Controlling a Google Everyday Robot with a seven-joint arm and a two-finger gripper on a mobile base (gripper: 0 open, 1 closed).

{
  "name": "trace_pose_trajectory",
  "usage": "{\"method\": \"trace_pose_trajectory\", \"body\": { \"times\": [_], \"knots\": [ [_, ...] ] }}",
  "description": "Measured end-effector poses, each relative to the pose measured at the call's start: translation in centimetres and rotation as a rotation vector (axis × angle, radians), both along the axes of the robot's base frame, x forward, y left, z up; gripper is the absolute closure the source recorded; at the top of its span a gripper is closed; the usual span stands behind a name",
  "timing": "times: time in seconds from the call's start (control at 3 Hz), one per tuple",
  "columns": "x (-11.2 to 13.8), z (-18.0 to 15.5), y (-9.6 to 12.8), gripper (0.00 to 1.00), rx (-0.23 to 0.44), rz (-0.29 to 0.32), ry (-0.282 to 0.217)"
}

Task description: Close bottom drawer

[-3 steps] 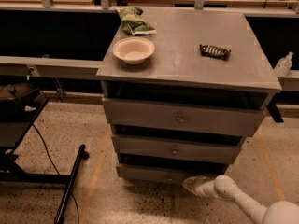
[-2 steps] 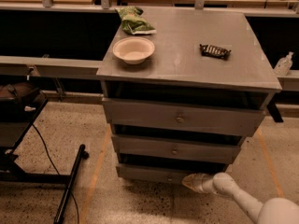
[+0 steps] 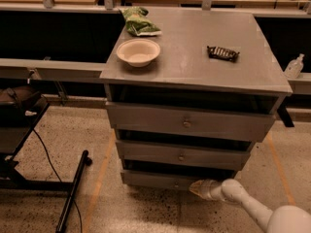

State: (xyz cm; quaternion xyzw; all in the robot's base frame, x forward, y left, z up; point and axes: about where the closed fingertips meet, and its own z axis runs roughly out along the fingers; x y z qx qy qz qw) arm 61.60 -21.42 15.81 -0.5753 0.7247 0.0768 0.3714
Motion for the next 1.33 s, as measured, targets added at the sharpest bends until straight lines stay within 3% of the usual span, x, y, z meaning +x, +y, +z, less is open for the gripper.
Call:
{"method": "trace_pose_trajectory", "body": {
  "times": [0.33, 0.67, 1.0, 1.33],
  "knots": [
    [-1.0, -0.4, -1.0, 1.00, 0.029, 0.006, 0.019],
    [-3.9, -1.4, -3.2, 1.00, 0.055, 0.008, 0.057],
    [-7.2, -1.4, -5.0, 1.00, 0.064, 0.050, 0.096],
    [-7.2, -1.4, -5.0, 1.00, 0.064, 0.050, 0.096]
  ]
}}
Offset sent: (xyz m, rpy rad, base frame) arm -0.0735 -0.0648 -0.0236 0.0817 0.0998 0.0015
